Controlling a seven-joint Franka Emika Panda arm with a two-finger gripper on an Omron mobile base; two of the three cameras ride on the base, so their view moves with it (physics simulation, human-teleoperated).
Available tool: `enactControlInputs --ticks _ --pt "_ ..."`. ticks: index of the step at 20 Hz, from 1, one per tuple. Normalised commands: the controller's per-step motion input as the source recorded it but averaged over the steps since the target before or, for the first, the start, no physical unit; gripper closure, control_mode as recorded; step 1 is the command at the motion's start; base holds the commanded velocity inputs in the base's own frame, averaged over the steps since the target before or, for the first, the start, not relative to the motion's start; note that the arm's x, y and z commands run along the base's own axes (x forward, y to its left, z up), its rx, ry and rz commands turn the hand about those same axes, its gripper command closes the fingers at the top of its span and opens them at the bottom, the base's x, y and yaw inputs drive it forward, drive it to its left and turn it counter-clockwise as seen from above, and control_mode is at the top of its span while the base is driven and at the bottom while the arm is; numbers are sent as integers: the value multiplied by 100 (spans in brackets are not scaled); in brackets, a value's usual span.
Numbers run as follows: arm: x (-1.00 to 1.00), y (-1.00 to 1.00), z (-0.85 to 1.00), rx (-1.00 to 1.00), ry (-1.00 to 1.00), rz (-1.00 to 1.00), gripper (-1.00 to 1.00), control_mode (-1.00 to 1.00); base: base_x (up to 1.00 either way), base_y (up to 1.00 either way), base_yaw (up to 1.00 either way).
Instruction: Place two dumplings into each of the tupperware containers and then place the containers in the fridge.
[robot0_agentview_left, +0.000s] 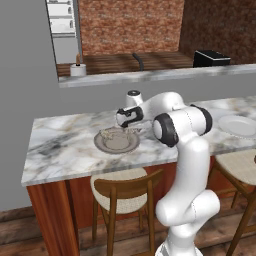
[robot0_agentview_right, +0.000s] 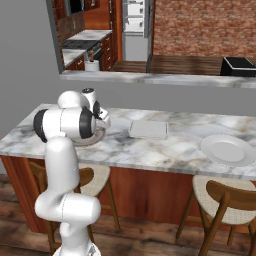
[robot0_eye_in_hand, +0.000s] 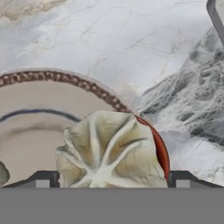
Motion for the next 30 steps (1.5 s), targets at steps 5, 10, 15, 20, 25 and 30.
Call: enactControlInputs --ticks 5,10,15,20,25,30 --pt "-11 -58 38 -2 4 -3 100 -100 0 0 0" --pt "-17 -56 43 -1 6 -2 100 -100 0 0 0" --pt "0 -77 15 2 2 -2 100 -100 0 0 0" --pt "11 -88 0 8 0 0 100 -100 0 0 0" --pt "35 -69 0 9 0 0 100 -100 0 0 0" --pt "47 -29 0 4 4 0 100 -100 0 0 0"
